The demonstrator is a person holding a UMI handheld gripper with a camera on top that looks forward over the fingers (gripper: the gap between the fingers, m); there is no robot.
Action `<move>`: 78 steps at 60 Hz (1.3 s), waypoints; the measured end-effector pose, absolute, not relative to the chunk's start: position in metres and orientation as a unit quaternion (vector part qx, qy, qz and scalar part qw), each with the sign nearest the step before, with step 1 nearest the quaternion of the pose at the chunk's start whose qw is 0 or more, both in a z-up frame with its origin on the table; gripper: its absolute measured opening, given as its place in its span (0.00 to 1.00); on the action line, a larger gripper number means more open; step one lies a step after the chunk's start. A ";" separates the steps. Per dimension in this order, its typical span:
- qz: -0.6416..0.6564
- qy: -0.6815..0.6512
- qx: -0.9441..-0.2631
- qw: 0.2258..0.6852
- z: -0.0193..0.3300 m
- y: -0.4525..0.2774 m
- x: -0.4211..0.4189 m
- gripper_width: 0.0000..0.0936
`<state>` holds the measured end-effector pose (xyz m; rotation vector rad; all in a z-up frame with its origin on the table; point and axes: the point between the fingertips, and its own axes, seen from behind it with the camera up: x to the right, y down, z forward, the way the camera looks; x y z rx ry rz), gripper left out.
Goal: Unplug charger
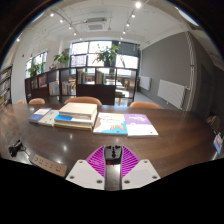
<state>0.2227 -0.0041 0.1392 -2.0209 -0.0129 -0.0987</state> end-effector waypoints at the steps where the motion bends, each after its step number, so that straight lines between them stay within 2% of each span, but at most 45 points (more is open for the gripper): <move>1: -0.040 -0.007 -0.853 0.521 0.129 -0.006 0.226 0.17; 6: -0.030 -0.016 -0.872 0.488 0.080 -0.016 0.222 0.19; 15: -0.011 -0.017 -0.885 0.465 0.026 -0.017 0.210 0.20; 21: -0.008 -0.026 -0.891 0.453 0.010 -0.018 0.204 0.25; 26: -0.005 -0.031 -0.893 0.450 0.009 -0.020 0.199 0.31; 31: -0.001 -0.033 -0.890 0.455 0.023 -0.021 0.195 0.53; 35: 0.006 -0.031 -0.882 0.470 0.045 -0.020 0.191 0.60; 43: 0.005 -0.023 -0.867 0.498 0.113 -0.033 0.183 0.71; 50: -0.011 -0.024 -0.855 0.519 0.170 -0.065 0.175 0.75; 58: -0.013 -0.010 -0.847 0.532 0.215 -0.114 0.163 0.78; 67: -0.006 0.001 -0.846 0.534 0.232 -0.178 0.150 0.78; 78: -0.011 0.013 -0.847 0.531 0.233 -0.239 0.141 0.78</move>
